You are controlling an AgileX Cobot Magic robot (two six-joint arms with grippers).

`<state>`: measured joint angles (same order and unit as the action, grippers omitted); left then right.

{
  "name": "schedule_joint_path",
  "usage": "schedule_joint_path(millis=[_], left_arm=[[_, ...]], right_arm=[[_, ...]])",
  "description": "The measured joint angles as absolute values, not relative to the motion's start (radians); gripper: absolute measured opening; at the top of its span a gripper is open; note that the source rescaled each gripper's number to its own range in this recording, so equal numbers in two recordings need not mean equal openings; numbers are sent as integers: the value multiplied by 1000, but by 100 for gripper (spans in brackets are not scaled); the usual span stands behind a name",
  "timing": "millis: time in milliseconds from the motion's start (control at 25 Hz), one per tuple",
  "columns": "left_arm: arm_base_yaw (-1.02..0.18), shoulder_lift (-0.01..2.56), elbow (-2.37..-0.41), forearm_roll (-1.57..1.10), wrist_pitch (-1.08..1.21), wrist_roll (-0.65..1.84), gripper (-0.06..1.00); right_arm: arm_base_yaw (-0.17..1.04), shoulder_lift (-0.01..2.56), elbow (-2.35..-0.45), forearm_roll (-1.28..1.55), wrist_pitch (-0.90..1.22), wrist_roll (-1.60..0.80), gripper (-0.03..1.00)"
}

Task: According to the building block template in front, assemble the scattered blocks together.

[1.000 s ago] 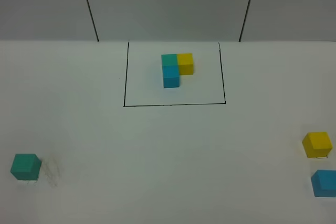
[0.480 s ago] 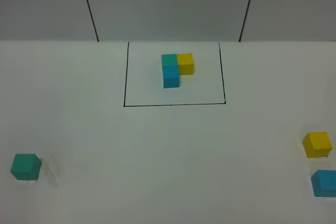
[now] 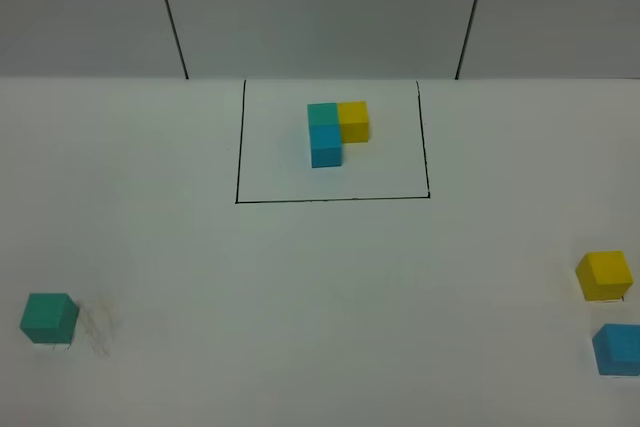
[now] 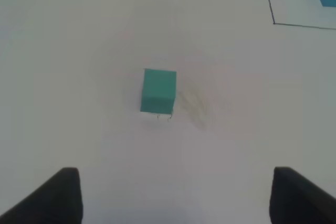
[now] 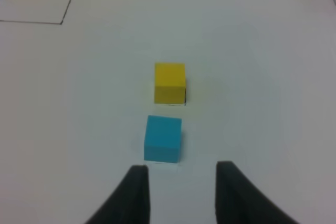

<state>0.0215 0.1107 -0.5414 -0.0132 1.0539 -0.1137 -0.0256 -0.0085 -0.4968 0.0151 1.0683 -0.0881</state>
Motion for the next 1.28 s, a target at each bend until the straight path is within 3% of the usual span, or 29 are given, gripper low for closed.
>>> schedule_joint_path(millis=[360, 760, 1280], left_arm=[[21, 654, -709, 25, 913, -134, 58], [21, 1166, -766, 27, 774, -127, 58], [21, 1454, -770, 26, 584, -91, 58]], right_arm=[[-26, -9, -497, 15, 1068, -89, 0], [-26, -9, -497, 15, 1068, -88, 0], [-26, -9, -497, 15, 1068, -89, 0]])
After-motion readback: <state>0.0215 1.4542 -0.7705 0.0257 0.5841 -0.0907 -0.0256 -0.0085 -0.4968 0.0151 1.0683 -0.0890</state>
